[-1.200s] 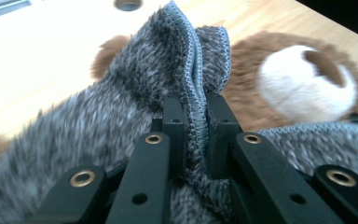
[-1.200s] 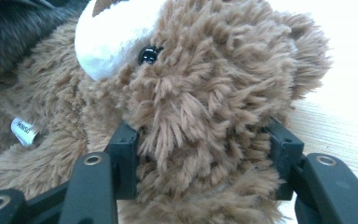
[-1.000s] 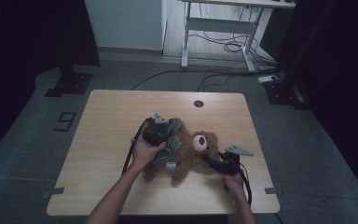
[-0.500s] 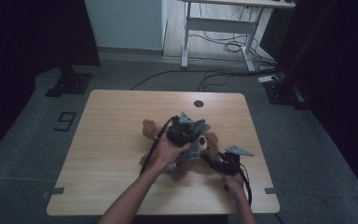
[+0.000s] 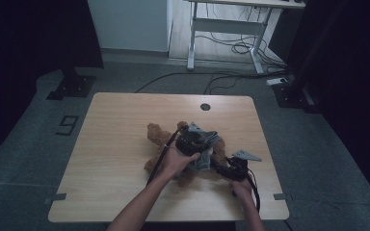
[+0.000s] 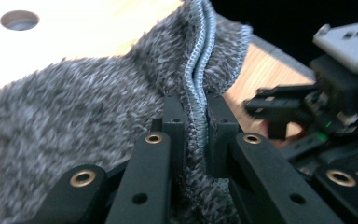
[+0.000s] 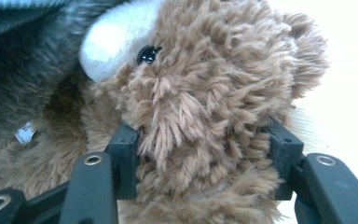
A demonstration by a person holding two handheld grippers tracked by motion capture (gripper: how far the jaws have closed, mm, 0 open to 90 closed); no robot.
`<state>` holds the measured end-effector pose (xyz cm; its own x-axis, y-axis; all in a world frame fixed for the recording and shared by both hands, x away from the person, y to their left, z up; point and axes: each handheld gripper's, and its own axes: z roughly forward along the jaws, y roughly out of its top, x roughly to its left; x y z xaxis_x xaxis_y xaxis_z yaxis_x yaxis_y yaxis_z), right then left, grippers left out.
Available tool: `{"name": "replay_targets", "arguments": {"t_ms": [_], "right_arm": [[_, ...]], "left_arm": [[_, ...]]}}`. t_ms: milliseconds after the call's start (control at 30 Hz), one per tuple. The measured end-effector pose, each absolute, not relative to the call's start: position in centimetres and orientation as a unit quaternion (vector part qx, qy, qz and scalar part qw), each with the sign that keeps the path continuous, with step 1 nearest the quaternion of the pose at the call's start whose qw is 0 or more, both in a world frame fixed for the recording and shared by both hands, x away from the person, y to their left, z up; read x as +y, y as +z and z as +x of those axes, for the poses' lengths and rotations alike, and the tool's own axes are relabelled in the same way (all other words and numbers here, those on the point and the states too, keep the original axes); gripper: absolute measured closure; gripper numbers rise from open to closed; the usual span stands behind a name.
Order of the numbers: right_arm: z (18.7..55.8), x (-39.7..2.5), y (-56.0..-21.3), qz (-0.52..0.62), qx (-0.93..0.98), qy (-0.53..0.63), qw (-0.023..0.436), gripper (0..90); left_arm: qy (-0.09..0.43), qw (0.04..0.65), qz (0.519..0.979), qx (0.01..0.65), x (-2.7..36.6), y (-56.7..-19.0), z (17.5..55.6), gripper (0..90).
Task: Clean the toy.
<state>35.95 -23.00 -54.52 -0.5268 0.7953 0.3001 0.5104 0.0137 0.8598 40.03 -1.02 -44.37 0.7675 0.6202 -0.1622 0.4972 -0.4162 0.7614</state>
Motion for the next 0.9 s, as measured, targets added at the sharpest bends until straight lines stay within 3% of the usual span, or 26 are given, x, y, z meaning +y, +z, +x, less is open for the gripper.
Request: {"name": "replay_targets", "arguments": {"t_ms": [167,267,900], "right_arm": [[36.0,-23.1,-54.5,0.468,0.698,0.525,0.133,43.6],[35.9,-23.1,-54.5,0.466,0.700,0.524,0.133,43.6],[36.0,-23.1,-54.5,0.469,0.698,0.526,0.130,43.7]], "left_arm": [[0.094,0.398,0.842,0.351,1.0,-45.3,39.9,80.3],[0.073,0.412,0.834,0.360,2.5,-45.7,39.9,80.2],[0.105,0.420,0.793,0.429,10.5,-44.5,41.5,79.9]]}}
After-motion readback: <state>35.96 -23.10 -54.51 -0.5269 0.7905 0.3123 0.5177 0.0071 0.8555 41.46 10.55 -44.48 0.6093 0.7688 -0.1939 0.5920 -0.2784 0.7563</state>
